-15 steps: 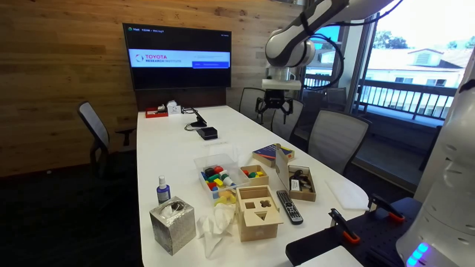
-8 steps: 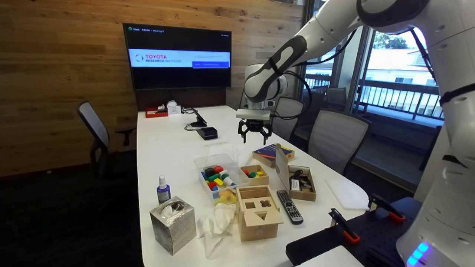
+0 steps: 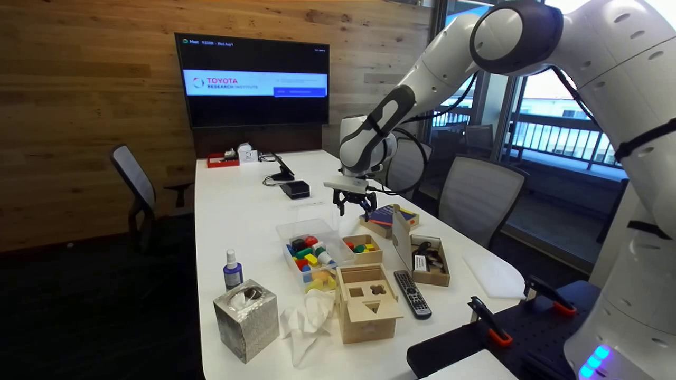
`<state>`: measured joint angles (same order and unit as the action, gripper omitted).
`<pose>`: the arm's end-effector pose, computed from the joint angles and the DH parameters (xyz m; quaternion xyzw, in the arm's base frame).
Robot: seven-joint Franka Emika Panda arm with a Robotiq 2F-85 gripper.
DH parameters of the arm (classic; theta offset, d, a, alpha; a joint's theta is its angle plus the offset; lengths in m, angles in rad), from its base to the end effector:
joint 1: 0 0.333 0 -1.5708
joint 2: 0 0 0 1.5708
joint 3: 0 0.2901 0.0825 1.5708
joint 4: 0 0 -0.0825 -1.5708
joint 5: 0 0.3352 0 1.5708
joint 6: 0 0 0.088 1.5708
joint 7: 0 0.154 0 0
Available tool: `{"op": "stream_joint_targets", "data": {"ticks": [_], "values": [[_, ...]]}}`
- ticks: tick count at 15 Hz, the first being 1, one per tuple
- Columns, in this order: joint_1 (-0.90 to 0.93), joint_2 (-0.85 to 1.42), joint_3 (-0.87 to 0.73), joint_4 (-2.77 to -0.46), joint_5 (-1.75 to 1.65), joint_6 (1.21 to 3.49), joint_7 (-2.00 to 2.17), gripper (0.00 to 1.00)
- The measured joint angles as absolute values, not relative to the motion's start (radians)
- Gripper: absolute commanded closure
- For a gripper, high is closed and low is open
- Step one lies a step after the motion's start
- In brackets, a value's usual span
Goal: Through the square hole, put the orange block inside the cube-shaped object
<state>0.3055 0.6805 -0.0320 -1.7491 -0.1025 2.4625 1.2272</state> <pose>0.5988 0.1659 0.1560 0.9064 -0.4198 0.0411 0.0202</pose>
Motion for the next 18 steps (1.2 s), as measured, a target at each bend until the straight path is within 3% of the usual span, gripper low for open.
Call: {"op": "stream_joint_targets", "data": {"ticks": [7,18], "values": [[0.279,0.837,-0.049,-1.680,-0.025,2.651,1.226,0.00],[0.272,0.986,-0.072,-1.552,0.069,2.670,1.247,0.00]]}}
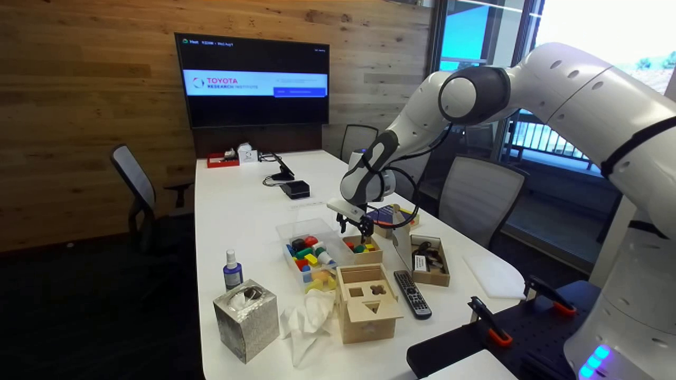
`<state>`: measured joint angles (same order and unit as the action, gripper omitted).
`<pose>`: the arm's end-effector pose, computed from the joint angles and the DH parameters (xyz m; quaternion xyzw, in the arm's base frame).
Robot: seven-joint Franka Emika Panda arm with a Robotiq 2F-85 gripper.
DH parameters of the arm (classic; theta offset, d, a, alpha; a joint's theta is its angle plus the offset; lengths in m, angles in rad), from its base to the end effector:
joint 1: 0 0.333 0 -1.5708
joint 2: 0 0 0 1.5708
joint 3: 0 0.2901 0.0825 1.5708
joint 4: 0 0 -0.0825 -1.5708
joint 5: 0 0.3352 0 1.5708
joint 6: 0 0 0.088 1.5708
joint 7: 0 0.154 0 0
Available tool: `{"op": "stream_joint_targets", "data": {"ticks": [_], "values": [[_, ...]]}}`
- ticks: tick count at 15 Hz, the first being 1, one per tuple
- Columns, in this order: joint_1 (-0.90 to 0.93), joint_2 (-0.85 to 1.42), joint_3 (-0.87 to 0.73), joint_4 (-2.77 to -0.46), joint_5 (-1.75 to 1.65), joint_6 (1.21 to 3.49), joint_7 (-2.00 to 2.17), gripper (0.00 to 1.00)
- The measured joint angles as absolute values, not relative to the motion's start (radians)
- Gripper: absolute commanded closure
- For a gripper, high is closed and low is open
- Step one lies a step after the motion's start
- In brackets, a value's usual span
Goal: Through the square hole, put the orange block inside the cube-shaped object
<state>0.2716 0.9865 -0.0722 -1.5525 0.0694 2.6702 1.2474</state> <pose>0.6397 0.1331 0.0550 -0.8579 0.5093 -0.0577 0.0361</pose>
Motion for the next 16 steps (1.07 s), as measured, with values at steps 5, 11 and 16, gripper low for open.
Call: {"op": "stream_joint_targets", "data": {"ticks": [5,11,16], "values": [[0.271,1.063,-0.089,-1.483,0.071,2.670,1.301,0.00],[0.273,1.140,-0.092,-1.386,0.073,2.668,1.339,0.00],[0.278,1.152,-0.101,-1.358,0.073,2.640,1.414,0.00]]}}
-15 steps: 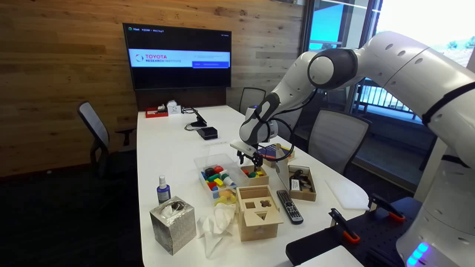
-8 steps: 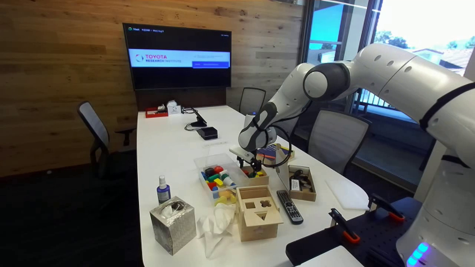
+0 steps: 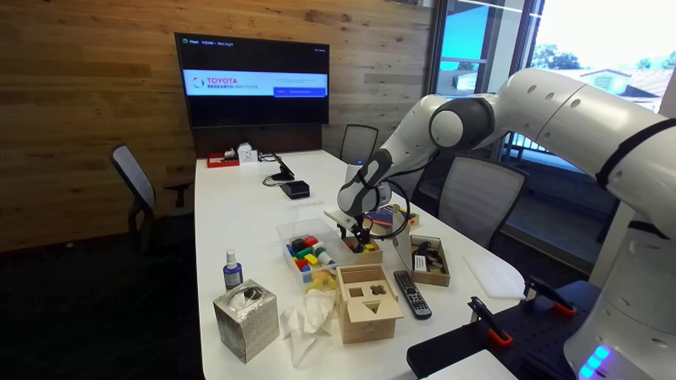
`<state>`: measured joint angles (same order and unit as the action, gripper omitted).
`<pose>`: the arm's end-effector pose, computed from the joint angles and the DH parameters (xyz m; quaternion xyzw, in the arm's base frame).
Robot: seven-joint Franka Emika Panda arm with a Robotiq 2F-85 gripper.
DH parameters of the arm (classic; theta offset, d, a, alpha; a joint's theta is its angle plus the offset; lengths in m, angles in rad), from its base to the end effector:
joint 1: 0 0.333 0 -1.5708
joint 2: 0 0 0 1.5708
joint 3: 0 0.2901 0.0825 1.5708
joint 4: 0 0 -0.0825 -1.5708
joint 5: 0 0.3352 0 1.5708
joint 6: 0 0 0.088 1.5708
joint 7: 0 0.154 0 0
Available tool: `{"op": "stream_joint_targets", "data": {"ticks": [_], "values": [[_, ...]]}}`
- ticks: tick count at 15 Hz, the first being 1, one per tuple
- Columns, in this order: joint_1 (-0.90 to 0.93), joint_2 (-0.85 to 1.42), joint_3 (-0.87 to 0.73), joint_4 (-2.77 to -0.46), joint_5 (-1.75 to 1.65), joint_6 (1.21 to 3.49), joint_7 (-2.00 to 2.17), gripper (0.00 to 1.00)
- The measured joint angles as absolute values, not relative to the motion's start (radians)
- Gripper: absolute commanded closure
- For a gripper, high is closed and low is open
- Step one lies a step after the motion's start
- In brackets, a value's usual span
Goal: Through the square hole, put the orange block inside the cube-shaped object
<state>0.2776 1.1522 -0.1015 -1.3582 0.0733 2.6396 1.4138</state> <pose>0.6591 0.1280 0.0149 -0.8137 0.5768 -0.0648 0.0311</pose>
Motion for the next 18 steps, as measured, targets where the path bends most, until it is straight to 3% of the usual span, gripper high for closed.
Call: {"op": "stream_joint_targets", "data": {"ticks": [18], "values": [[0.285,1.162,-0.101,-1.318,0.073,2.540,1.622,0.00]]}}
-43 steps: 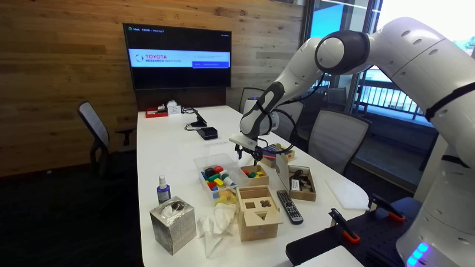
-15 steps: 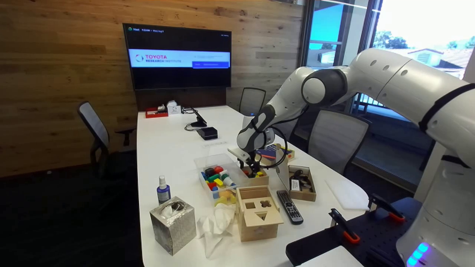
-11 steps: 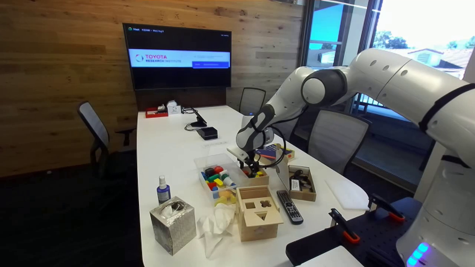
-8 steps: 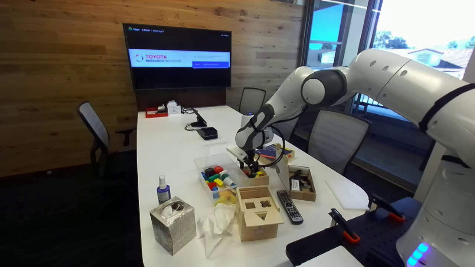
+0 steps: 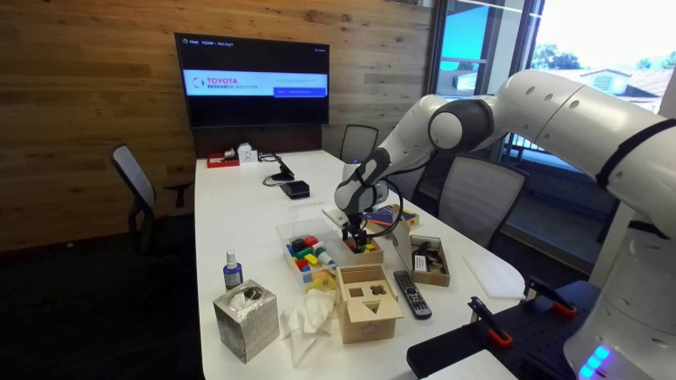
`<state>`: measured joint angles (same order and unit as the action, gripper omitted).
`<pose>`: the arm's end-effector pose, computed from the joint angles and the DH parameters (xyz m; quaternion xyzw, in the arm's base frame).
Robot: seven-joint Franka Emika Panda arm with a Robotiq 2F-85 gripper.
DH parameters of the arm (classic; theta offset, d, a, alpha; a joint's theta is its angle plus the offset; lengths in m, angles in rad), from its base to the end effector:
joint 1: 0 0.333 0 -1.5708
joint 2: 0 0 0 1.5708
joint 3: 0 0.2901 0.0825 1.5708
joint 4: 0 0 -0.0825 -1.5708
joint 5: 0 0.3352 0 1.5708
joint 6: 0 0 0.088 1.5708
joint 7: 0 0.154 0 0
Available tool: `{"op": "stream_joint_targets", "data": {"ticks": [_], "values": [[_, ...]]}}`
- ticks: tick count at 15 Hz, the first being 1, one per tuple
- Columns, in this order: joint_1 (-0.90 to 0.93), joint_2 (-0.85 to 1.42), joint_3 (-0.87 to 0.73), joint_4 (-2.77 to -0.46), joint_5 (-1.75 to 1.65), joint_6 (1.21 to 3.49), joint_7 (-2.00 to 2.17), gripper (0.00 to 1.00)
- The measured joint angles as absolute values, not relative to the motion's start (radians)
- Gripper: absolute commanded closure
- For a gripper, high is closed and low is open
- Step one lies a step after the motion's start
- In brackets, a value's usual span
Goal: Through the square hole, put the orange block inside the cube-shaped object
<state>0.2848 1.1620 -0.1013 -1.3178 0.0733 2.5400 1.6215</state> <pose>0.6549 0.1337 0.0130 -0.7534 0.6563 -0.0391 0.0113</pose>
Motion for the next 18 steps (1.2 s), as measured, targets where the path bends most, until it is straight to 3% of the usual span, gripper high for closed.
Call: {"op": "stream_joint_targets", "data": {"ticks": [12,13,14,18], "values": [[0.272,1.159,-0.101,-1.382,0.075,2.569,1.732,0.00],[0.272,1.157,-0.101,-1.386,0.075,2.574,1.735,0.06],[0.271,1.156,-0.101,-1.389,0.076,2.576,1.735,0.26],[0.270,1.145,-0.101,-1.403,0.077,2.588,1.735,0.58]]}}
